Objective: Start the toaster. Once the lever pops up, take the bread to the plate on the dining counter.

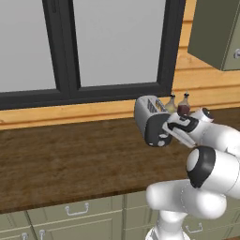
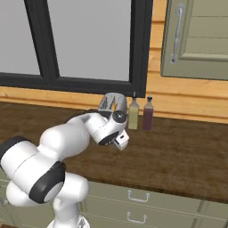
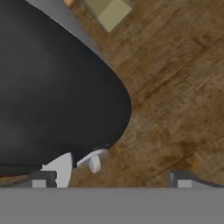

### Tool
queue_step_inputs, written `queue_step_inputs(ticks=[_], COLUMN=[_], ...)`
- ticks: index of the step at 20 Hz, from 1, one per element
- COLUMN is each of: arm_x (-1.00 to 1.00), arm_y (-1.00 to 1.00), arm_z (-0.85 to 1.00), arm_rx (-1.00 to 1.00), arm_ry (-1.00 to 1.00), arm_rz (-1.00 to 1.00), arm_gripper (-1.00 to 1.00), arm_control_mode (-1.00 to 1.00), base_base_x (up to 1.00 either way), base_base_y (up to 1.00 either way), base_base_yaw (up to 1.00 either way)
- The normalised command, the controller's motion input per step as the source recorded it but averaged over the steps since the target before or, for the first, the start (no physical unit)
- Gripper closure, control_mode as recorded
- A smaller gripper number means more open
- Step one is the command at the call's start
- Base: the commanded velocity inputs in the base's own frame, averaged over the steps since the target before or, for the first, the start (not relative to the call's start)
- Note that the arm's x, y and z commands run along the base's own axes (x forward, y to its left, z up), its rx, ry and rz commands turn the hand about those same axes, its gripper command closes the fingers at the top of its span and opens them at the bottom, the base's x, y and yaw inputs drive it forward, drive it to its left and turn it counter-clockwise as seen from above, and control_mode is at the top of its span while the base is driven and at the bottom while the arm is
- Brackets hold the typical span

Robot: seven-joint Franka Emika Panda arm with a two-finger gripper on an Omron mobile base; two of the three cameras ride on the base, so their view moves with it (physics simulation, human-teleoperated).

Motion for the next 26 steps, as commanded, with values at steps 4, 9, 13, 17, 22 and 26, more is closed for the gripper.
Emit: queue_step_inputs(ticks=[4,9,13,17,22,26], arm_x=[-0.01,0.00,-0.32,-0.37,-0.12,-0.01], arm_y=[0.00,0.00,-0.09,-0.14,0.02,0.16], arm_z=[-0.40,-0.14,0.65,1.00,1.00,0.62], arm_rx=[-0.08,-0.08,0.00,0.00,-0.15,-0.32], arm_ry=[-0.07,-0.06,-0.03,0.00,0.00,-0.17], arm_rz=[0.00,-0.02,0.00,0.00,0.02,0.11], arm_gripper=[-1.00,-1.00,-1.00,-1.00,-1.00,-1.00], arm_control_mode=[-1.00,-1.00,-1.00,-1.00,-1.00,-1.00], base_base_x=[0.00,0.00,0.00,0.00,0.00,0.00], base_base_y=[0.00,0.00,0.00,0.00,0.00,0.00], base_base_yaw=[0.00,0.00,0.00,0.00,0.00,0.00])
